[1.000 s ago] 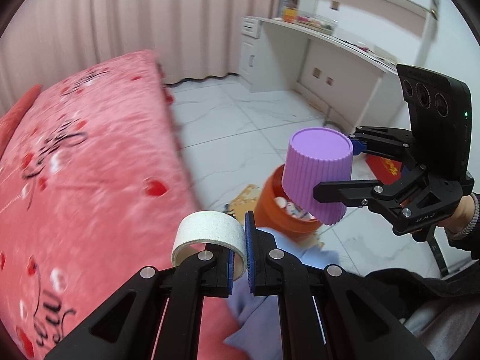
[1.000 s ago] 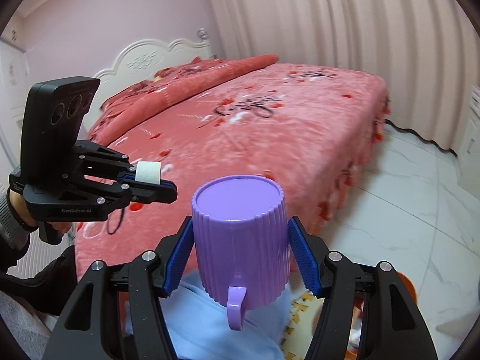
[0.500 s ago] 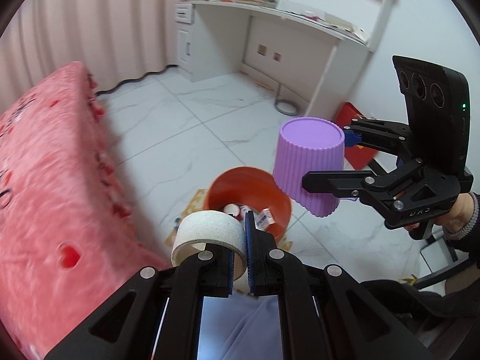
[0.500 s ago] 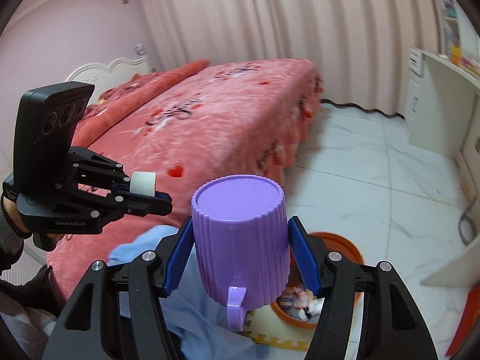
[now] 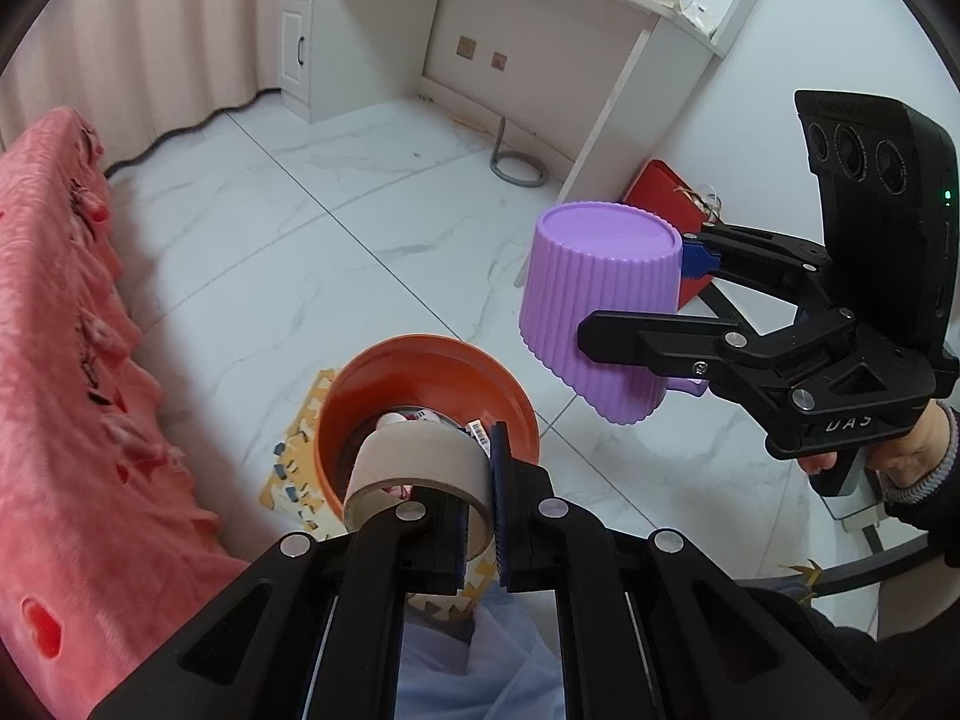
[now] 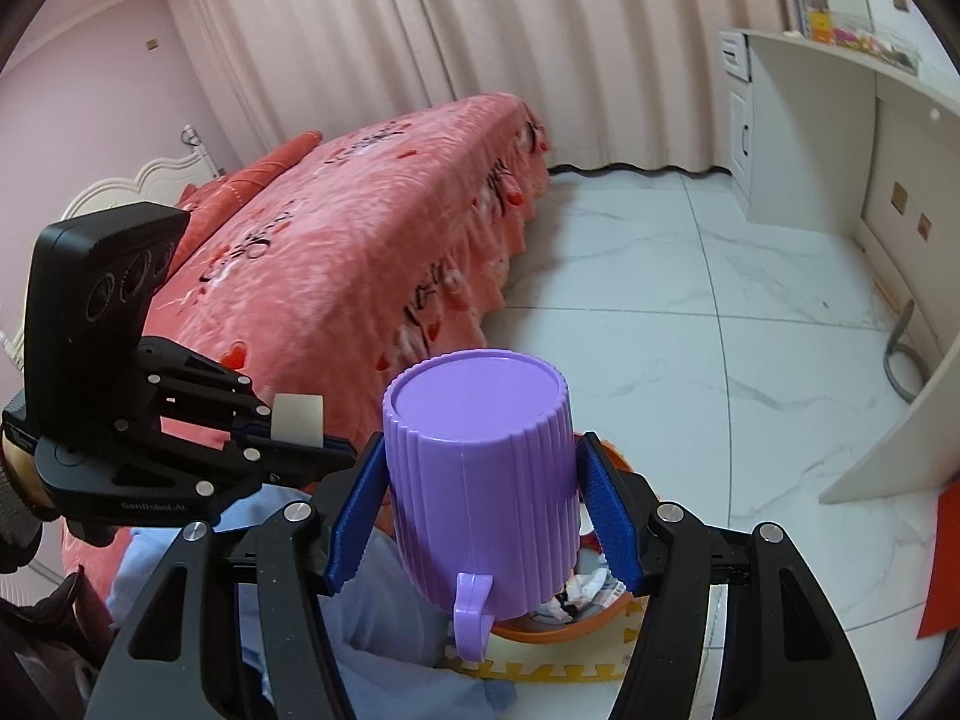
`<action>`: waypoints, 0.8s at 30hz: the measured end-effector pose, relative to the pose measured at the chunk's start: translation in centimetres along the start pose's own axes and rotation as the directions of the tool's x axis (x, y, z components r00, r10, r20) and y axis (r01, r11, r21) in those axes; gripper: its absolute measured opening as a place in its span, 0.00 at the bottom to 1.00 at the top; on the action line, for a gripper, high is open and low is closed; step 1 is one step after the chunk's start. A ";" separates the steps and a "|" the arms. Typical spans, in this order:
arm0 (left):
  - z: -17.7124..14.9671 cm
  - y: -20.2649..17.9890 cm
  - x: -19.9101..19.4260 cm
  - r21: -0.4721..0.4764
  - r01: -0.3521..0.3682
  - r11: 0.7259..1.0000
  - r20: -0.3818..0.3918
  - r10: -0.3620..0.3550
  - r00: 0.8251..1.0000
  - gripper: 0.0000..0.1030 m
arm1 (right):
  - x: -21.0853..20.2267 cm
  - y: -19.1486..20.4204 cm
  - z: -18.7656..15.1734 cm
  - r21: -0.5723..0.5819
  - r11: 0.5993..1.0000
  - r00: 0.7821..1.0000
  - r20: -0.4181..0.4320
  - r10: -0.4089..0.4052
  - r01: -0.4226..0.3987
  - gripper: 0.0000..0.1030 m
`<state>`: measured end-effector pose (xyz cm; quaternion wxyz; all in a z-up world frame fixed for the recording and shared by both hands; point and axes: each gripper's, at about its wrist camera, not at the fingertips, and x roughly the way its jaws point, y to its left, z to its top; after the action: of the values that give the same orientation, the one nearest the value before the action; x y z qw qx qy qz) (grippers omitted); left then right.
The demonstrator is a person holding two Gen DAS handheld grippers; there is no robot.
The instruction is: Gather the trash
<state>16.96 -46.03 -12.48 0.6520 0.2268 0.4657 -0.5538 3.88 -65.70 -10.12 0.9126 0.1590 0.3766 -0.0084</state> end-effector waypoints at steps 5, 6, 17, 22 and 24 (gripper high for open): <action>1.3 0.4 2.1 0.004 0.014 1.000 -0.017 -0.014 1.000 0.08 | 2.0 -1.3 0.1 0.026 1.000 1.000 -0.014 -0.013 0.013 0.62; 1.4 0.4 2.7 0.009 0.011 1.000 -0.025 -0.011 1.000 0.10 | 2.8 -1.6 0.0 0.035 0.999 0.999 -0.032 -0.023 0.024 0.63; 0.7 1.2 3.7 -0.028 -0.012 1.000 -0.047 0.011 0.999 0.76 | 6.1 -2.3 -0.8 0.081 0.996 0.996 -0.087 -0.025 0.032 0.69; 0.2 1.3 3.2 -0.034 -0.022 0.999 -0.046 0.021 0.999 0.76 | 5.8 -1.7 -0.8 0.086 0.996 0.996 -0.084 -0.019 0.026 0.69; 0.2 1.4 2.9 -0.041 -0.028 0.999 -0.041 0.026 0.999 0.76 | 5.5 -1.1 -0.7 0.081 0.997 0.997 -0.078 -0.014 0.020 0.69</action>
<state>18.18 -47.22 -15.17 0.6544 0.2305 0.4870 -0.5305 7.20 -65.91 -14.72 0.8900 0.1932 0.4123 -0.0253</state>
